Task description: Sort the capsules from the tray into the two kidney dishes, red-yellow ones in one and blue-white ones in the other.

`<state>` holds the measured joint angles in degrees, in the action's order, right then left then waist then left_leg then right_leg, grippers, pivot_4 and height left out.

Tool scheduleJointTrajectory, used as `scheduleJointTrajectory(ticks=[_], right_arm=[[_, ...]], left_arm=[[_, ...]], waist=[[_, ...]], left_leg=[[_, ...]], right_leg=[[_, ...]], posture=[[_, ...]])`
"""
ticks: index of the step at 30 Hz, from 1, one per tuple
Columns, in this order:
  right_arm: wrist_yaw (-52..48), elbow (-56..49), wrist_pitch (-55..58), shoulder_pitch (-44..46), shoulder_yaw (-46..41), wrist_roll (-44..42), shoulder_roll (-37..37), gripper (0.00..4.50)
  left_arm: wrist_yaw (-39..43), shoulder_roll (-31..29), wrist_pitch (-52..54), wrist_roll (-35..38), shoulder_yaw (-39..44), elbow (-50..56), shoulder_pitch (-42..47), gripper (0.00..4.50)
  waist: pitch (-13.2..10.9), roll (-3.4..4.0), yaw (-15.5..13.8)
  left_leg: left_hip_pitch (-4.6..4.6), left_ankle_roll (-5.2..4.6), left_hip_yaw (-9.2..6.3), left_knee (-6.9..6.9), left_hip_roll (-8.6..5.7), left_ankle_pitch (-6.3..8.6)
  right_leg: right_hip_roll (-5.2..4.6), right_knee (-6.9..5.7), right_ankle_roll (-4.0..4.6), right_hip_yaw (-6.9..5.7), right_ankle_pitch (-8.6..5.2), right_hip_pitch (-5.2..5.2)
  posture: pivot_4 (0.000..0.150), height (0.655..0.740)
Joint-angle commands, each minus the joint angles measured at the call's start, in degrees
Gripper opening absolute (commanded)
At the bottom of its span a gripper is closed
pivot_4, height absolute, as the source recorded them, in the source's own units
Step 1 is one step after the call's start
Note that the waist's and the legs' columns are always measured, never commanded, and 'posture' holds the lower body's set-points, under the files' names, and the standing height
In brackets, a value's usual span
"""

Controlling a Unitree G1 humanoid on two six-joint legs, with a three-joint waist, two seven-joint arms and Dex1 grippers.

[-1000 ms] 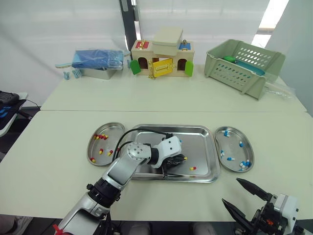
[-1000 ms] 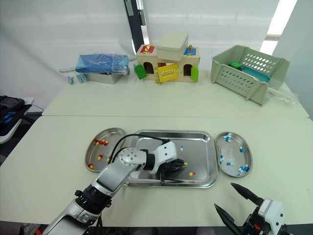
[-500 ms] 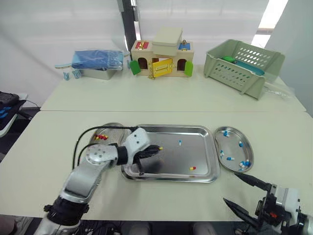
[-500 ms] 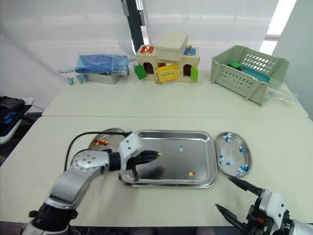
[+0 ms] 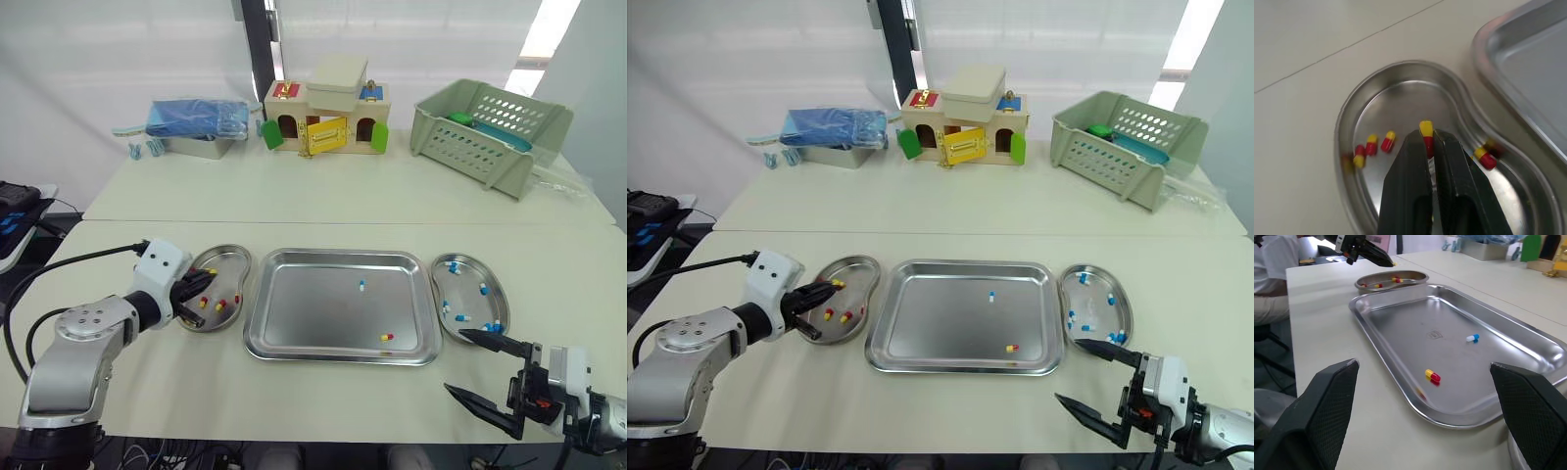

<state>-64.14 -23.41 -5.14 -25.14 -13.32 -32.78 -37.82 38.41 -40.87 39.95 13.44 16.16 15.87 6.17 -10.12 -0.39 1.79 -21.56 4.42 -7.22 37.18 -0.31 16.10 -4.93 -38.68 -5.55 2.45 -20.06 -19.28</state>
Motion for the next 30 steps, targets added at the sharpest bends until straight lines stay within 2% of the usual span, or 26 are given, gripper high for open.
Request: scheduleJointTrajectory(ticks=[1, 10, 11, 12, 24, 27, 30], right_arm=[[-1.70, -2.04, 0.56, 0.45, -0.01, -1.24, -1.19, 4.50], [-1.46, -2.45, 2.01, 1.73, -0.25, -1.30, -1.11, 4.50], [-1.32, -2.50, 2.12, 1.76, -0.37, -1.29, -1.01, 4.50], [-1.22, -2.47, 2.18, 1.78, -0.48, -1.26, -0.94, 4.50], [0.51, -2.93, 3.43, 2.11, -2.60, -2.13, -1.28, 4.50], [1.52, -2.10, 4.52, 2.58, -5.96, -2.93, -2.05, 4.50], [2.47, 2.04, 7.76, 3.14, -11.73, -3.10, -5.16, 4.50]], left_arm=[[-0.71, -0.43, -1.59, 0.50, 1.40, 0.05, -0.09, 0.05], [-1.82, 0.43, -1.74, 0.97, -0.56, -2.42, 0.04, 0.05], [-1.73, 0.36, -1.60, 1.15, -0.67, -2.66, 0.00, 0.57], [-1.73, 0.32, -1.36, 1.31, -0.71, -2.91, -0.04, 0.77], [-0.07, -0.27, -4.60, 2.28, -0.63, -5.42, -0.02, 4.48], [1.12, -0.95, -7.86, 2.91, 1.78, -7.03, -1.06, 4.48], [3.54, -4.03, -13.51, 2.64, 6.52, -11.69, -3.48, 4.48]], waist=[[0.00, -0.01, -0.07], [0.00, -0.01, -0.02], [0.00, -0.01, -0.02], [0.00, -0.01, -0.02], [0.00, -0.01, -0.02], [0.00, -0.01, -0.02], [0.00, -0.02, 0.22]], left_leg=[[-0.01, 0.00, 0.00, 0.01, 0.00, 0.00], [0.00, 0.00, 0.01, 0.00, 0.00, 0.00], [0.00, 0.00, 0.01, 0.00, 0.00, 0.00], [0.00, 0.00, 0.01, 0.00, 0.00, 0.00], [-0.01, 0.00, 0.01, 0.00, 0.00, 0.00], [-0.01, 0.00, 0.01, 0.00, 0.00, 0.00], [0.00, 0.00, 0.02, -0.02, 0.01, 0.00]], right_leg=[[0.00, 0.00, 0.00, 0.00, 0.00, 0.00], [-0.01, -0.01, 0.00, 0.00, 0.00, 0.00], [0.00, -0.01, 0.00, 0.00, 0.00, -0.01], [-0.01, -0.01, 0.00, 0.00, 0.00, -0.01], [-0.01, -0.02, 0.00, 0.00, 0.00, -0.01], [-0.01, -0.02, 0.00, 0.01, 0.00, -0.01], [0.00, -0.03, 0.01, 0.01, -0.01, -0.04]], posture=[[0.150, 0.7400], [0.150, 0.7400], [0.150, 0.7400], [0.150, 0.7400], [0.150, 0.7400], [0.150, 0.7400], [0.150, 0.7400]])
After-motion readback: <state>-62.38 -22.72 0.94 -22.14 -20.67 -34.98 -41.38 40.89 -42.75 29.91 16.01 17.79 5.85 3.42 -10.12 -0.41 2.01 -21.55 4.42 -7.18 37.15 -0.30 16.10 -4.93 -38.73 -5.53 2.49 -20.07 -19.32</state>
